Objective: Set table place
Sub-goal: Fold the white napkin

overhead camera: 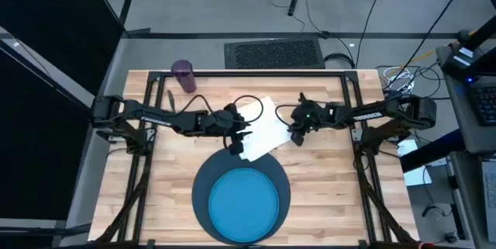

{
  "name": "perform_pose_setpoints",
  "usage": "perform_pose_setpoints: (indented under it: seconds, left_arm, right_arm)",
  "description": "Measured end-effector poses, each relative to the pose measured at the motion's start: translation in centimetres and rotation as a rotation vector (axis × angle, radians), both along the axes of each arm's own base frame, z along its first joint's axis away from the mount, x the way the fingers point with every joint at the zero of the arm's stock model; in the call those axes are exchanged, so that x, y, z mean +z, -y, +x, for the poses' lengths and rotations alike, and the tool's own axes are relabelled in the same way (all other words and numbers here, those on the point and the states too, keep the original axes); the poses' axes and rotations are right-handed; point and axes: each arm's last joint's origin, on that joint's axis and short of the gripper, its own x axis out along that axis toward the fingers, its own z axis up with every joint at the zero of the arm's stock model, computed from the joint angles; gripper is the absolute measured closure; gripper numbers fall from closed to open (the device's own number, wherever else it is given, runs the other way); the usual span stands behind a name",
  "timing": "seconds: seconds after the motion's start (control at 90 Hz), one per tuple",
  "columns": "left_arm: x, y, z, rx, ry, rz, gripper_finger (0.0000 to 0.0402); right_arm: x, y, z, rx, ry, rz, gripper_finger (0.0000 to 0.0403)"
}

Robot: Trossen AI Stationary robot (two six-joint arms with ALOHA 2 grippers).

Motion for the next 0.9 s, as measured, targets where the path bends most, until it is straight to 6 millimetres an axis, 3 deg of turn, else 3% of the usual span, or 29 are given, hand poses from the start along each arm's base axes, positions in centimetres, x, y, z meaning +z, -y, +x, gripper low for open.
perform_pose_setpoints:
  seconds: [0.311, 0.567, 0.711, 0.9]
  left_arm:
    - [0.0, 0.1, 0.0, -0.007, 0.001, -0.005, 0.0285]
    - [-0.2, 0.1, -0.1, -0.019, -0.02, -0.015, 0.0285]
    - [-0.4, 0.1, -0.2, -0.019, -0.045, -0.017, 0.0285]
    - [-0.3, 0.1, -0.2, -0.018, -0.044, -0.019, 0.0285]
  right_arm:
    - [-0.1, -0.1, 0.0, 0.001, -0.013, -0.006, 0.0342]
    - [-1.8, 0.0, 0.5, 0.02, -0.058, 0.007, 0.0342]
    - [-1.7, 0.1, 0.8, 0.032, -0.021, 0.003, 0.0342]
    - [-1.5, -0.1, 0.8, 0.045, -0.012, 0.011, 0.0365]
